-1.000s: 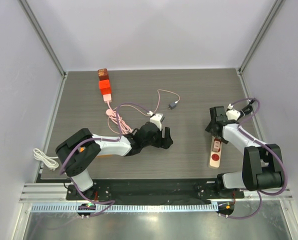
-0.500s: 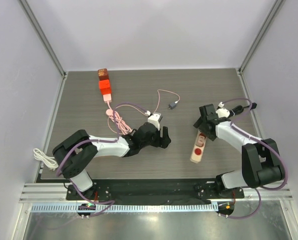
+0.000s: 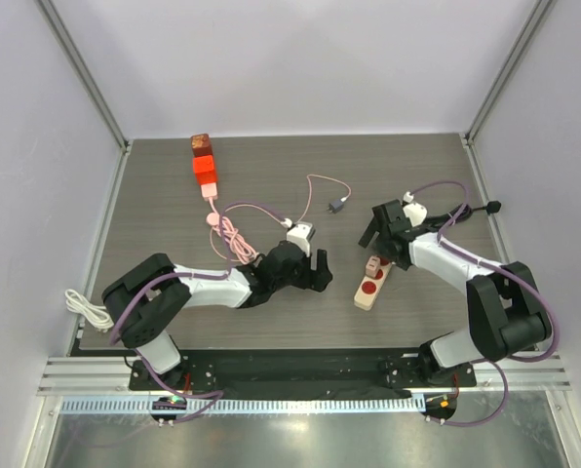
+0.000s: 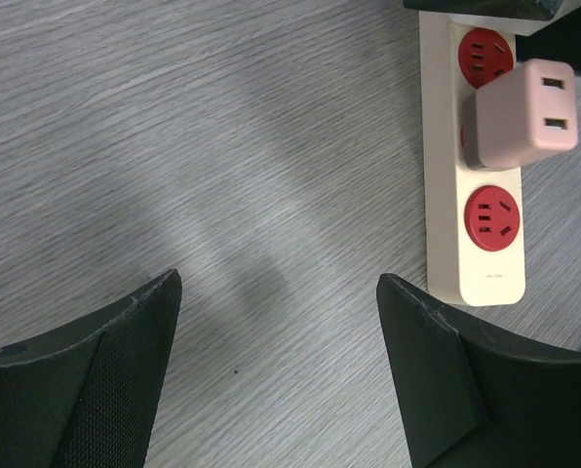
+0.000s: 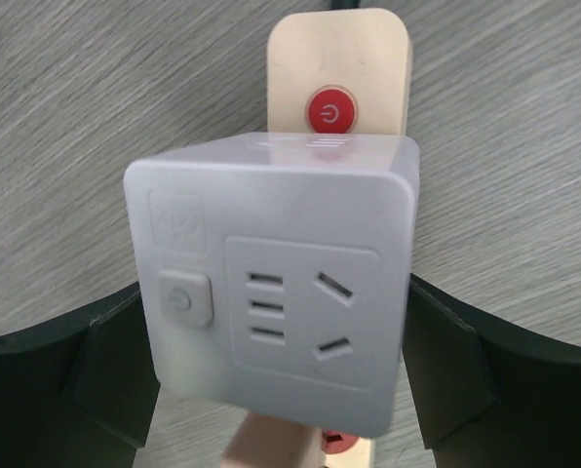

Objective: Pull the plug off the socket

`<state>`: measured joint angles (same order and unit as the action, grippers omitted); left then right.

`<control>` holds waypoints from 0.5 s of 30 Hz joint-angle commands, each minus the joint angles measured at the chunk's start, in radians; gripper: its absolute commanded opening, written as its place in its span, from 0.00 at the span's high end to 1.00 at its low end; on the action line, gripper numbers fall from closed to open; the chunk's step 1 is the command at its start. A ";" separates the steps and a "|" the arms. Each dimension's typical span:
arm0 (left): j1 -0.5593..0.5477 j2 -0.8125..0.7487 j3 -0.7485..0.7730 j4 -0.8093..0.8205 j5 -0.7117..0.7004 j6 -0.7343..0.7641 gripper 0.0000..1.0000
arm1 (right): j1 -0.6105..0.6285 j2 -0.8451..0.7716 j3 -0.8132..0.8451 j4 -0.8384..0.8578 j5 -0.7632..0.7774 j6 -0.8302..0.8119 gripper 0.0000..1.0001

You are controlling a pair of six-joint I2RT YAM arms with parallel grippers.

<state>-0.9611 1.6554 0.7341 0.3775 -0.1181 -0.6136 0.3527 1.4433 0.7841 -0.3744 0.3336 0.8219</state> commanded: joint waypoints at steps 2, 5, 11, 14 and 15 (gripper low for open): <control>-0.025 0.007 0.042 0.064 0.020 0.049 0.18 | 0.017 -0.089 0.073 -0.021 0.057 -0.165 0.04; -0.057 0.052 0.085 0.057 0.021 0.063 0.19 | 0.017 -0.150 0.072 -0.050 0.088 -0.198 0.03; -0.103 0.113 0.143 0.055 0.024 0.066 0.22 | 0.015 -0.250 0.050 -0.110 0.123 -0.222 0.01; -0.123 0.142 0.169 0.061 0.026 0.066 0.24 | 0.015 -0.300 0.035 -0.142 0.128 -0.218 0.01; -0.125 0.148 0.174 0.066 0.029 0.063 0.25 | 0.017 -0.314 0.032 -0.152 0.125 -0.219 0.01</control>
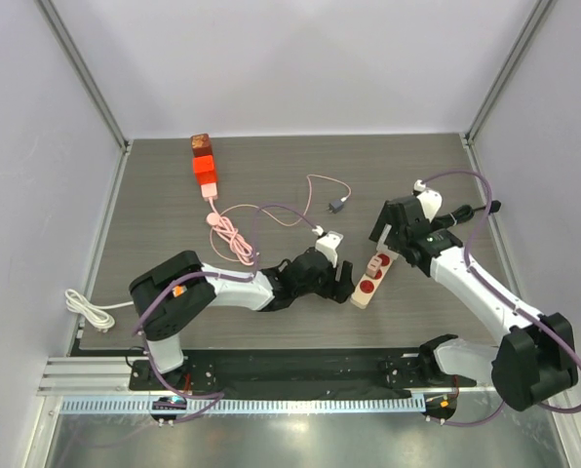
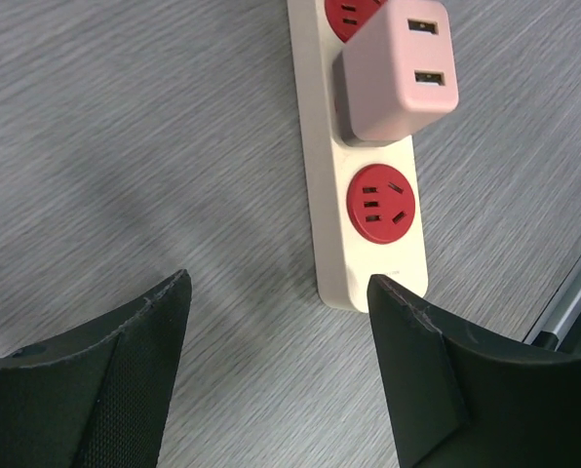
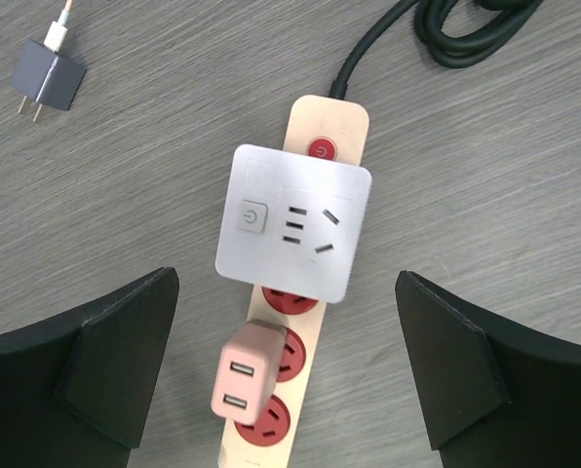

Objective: Pull the plug off the socket

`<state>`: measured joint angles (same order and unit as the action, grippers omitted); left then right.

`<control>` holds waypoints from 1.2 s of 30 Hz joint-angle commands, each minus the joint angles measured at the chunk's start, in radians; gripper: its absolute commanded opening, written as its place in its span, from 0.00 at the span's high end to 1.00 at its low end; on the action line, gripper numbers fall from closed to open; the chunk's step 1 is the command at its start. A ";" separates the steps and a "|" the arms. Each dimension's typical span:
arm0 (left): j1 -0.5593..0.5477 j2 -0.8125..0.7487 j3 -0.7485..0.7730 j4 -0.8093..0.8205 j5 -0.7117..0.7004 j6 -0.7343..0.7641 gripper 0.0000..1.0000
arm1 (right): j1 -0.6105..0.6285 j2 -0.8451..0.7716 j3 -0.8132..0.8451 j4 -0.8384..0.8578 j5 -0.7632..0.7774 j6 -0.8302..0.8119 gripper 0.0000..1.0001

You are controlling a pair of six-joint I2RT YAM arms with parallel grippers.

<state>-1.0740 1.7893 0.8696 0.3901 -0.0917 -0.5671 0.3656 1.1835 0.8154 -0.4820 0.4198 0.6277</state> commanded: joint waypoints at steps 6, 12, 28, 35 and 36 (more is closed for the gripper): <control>-0.026 0.045 0.057 0.087 0.009 -0.002 0.32 | 0.004 -0.166 -0.005 -0.072 -0.128 -0.088 0.02; -0.026 0.076 0.071 0.089 0.003 -0.016 0.37 | 0.003 -0.160 0.017 -0.113 -0.216 -0.116 0.00; -0.026 0.163 0.115 0.110 0.035 -0.076 0.46 | 0.006 -0.078 -0.047 -0.104 -0.266 0.032 0.21; -0.026 0.157 0.101 0.107 0.024 -0.097 0.52 | 0.027 -0.044 -0.090 -0.058 -0.211 0.165 0.44; -0.026 0.156 0.100 0.107 0.026 -0.100 0.53 | 0.032 -0.035 -0.099 -0.047 -0.208 0.173 0.49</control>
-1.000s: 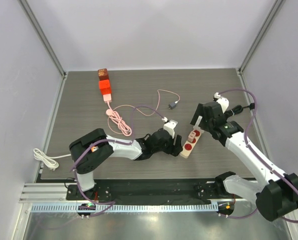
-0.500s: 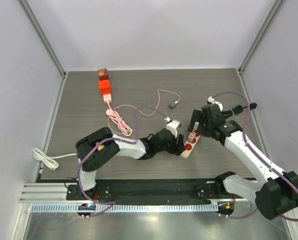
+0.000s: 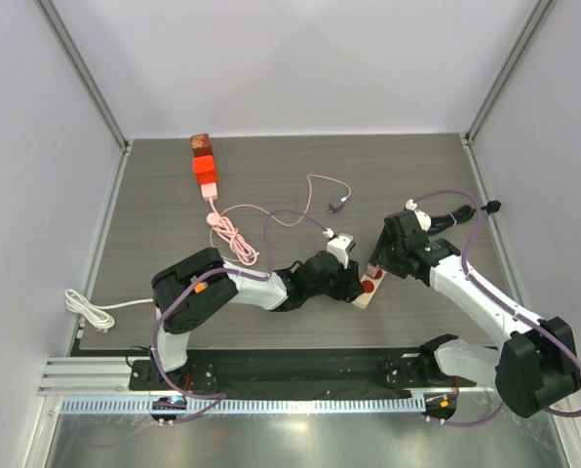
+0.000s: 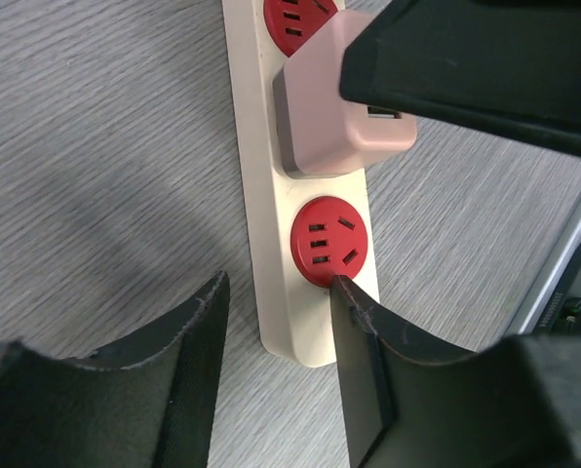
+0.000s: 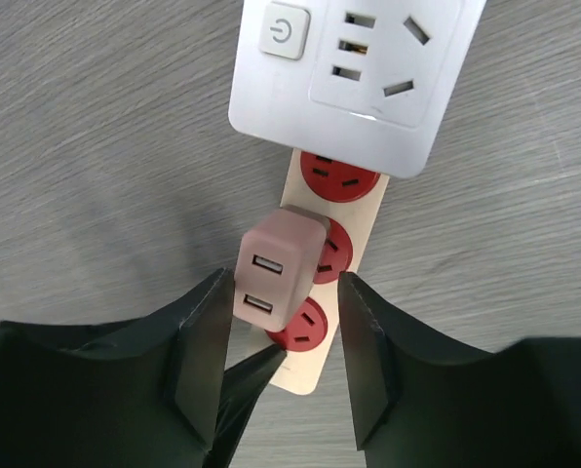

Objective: Pull the plug off the socket

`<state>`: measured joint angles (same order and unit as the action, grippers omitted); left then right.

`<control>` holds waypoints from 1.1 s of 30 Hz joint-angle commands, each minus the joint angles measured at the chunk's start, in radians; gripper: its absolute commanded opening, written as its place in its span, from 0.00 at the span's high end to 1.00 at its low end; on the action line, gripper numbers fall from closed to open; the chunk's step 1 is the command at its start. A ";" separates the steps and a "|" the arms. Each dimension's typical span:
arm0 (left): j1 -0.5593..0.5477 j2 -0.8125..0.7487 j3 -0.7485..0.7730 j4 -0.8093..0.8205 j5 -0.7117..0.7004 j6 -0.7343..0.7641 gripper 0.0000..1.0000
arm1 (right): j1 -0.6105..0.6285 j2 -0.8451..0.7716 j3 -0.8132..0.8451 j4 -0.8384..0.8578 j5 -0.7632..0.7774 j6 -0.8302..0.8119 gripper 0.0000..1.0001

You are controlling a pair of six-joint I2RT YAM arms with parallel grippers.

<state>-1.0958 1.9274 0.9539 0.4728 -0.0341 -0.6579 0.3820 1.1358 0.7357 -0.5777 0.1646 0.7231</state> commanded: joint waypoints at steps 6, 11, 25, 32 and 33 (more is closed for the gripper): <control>-0.004 0.054 0.029 0.033 -0.017 -0.037 0.60 | 0.052 0.051 -0.010 0.053 0.084 0.121 0.49; -0.004 0.058 0.016 0.050 -0.026 -0.049 0.64 | 0.070 0.078 -0.005 0.053 0.090 0.150 0.48; -0.004 0.065 0.008 0.064 -0.023 -0.069 0.68 | 0.101 0.084 -0.038 0.053 0.188 0.173 0.52; -0.004 0.073 0.011 0.069 -0.015 -0.072 0.68 | 0.107 0.084 -0.044 0.049 0.213 0.170 0.53; -0.004 0.076 0.013 0.069 -0.013 -0.075 0.68 | 0.107 0.085 -0.042 0.049 0.220 0.165 0.53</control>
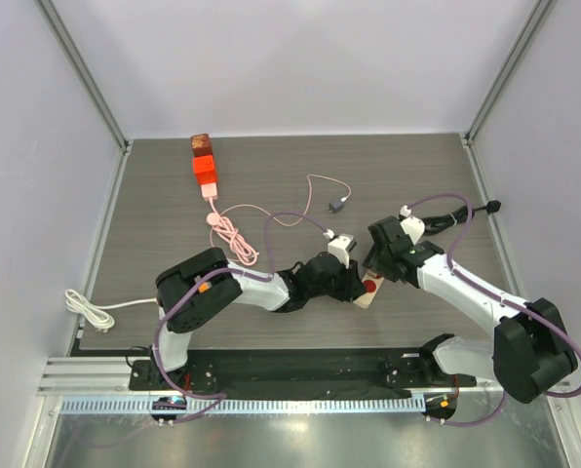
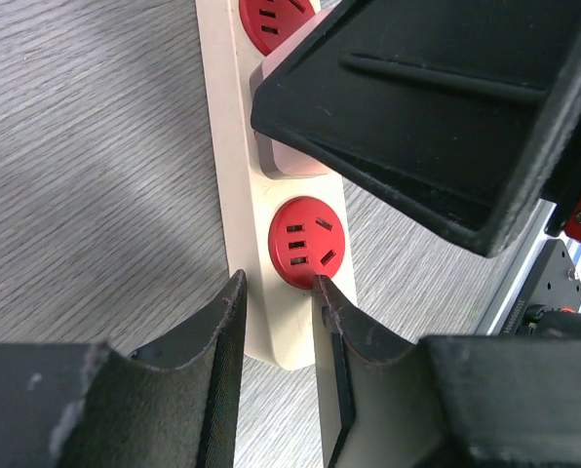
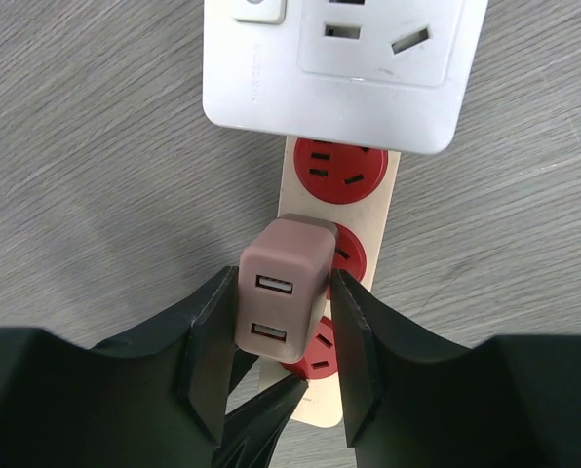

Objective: Pull the plug off the socket

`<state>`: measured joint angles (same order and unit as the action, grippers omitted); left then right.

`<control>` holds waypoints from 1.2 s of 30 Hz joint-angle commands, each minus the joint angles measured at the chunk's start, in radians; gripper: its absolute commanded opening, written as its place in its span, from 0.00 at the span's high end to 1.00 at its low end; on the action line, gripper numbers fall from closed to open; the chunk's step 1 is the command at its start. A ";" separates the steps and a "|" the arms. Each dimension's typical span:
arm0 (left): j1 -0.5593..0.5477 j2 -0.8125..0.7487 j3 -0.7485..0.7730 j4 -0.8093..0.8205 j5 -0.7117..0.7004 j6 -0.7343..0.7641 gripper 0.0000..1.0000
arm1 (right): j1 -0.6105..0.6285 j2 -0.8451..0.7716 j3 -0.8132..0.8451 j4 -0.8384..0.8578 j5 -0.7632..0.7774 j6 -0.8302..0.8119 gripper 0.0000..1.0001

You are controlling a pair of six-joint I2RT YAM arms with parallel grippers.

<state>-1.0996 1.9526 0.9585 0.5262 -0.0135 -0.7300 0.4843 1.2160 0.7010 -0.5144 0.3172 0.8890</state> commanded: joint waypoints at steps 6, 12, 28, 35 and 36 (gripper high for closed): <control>0.000 0.066 0.014 0.024 -0.025 -0.014 0.69 | 0.007 0.014 0.017 -0.026 0.089 -0.042 0.60; 0.000 0.094 0.022 0.043 -0.019 -0.043 0.69 | 0.013 0.017 0.000 -0.024 0.132 -0.059 0.69; 0.000 0.198 0.086 0.031 -0.011 -0.095 0.71 | 0.027 -0.016 0.025 -0.036 0.178 -0.108 0.99; 0.000 0.215 0.103 0.006 -0.023 -0.108 0.73 | 0.028 -0.027 0.075 -0.053 0.204 -0.140 0.99; 0.000 0.215 0.102 0.006 -0.025 -0.109 0.73 | 0.027 -0.039 0.075 -0.056 0.204 -0.137 0.99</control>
<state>-1.0977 2.0861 1.0554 0.6327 0.0380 -0.8562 0.5018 1.2175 0.7086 -0.5407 0.5034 0.7658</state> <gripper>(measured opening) 0.281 0.379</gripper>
